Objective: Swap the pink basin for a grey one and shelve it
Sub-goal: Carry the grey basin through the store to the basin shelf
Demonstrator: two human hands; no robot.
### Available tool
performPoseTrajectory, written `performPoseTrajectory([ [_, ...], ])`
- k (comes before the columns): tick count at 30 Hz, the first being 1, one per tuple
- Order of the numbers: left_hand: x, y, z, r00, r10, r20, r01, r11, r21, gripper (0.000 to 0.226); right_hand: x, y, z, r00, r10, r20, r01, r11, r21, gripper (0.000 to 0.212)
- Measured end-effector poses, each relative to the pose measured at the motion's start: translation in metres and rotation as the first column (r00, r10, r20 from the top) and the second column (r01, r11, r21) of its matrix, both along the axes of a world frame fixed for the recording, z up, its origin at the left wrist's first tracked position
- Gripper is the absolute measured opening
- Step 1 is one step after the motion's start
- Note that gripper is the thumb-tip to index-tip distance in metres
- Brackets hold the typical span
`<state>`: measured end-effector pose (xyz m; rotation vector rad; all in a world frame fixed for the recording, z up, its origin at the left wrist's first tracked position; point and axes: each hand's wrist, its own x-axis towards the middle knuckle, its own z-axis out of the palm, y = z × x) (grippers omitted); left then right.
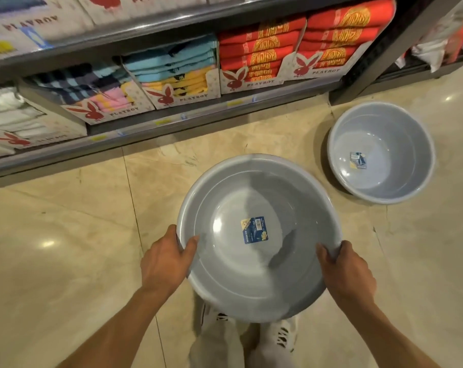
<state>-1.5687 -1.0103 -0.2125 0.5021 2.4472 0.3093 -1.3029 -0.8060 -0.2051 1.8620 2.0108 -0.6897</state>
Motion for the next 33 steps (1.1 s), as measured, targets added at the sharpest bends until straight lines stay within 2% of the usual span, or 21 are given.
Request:
performPoseTrajectory([
  [5, -0.004, 0.01, -0.072, 0.999, 0.016, -0.051, -0.02, 0.997, -0.075, 0.042, -0.008, 0.016, -0.064, 1.0, 0.02, 0.011, -0.019, 0.997, -0.075, 0.037],
  [9, -0.001, 0.017, -0.115, 0.996, 0.071, -0.048, -0.075, 0.994, -0.081, 0.042, -0.017, 0.029, -0.101, 0.997, 0.067, 0.045, -0.064, 0.996, -0.059, 0.034],
  [17, 0.006, 0.037, -0.146, 0.983, 0.176, 0.044, -0.177, 0.984, 0.006, 0.031, -0.02, 0.047, -0.14, 0.984, 0.126, 0.126, -0.118, 0.99, -0.071, 0.032],
  [20, 0.005, 0.036, -0.153, 0.952, 0.259, 0.162, -0.261, 0.965, -0.012, 0.025, -0.02, 0.047, -0.152, 0.995, 0.059, 0.08, -0.047, 0.987, -0.153, 0.025],
  [22, -0.001, 0.034, -0.155, 0.883, 0.349, 0.313, -0.363, 0.932, -0.016, 0.023, -0.022, 0.048, -0.157, 0.994, -0.094, -0.058, 0.075, 0.96, -0.268, 0.015],
  [24, -0.007, 0.033, -0.149, 0.791, 0.424, 0.442, -0.463, 0.886, -0.02, 0.023, -0.025, 0.053, -0.156, 0.951, -0.27, -0.148, 0.199, 0.906, -0.373, 0.015],
  [30, -0.004, 0.063, -0.095, 0.821, 0.397, 0.41, -0.429, 0.903, -0.016, 0.03, -0.011, 0.082, -0.115, 0.892, -0.381, -0.244, 0.245, 0.86, -0.448, 0.012],
  [33, 0.006, 0.103, -0.07, 0.858, 0.339, 0.387, -0.383, 0.923, 0.042, 0.024, 0.009, 0.118, -0.087, 0.877, -0.382, -0.291, 0.237, 0.871, -0.43, 0.013],
])
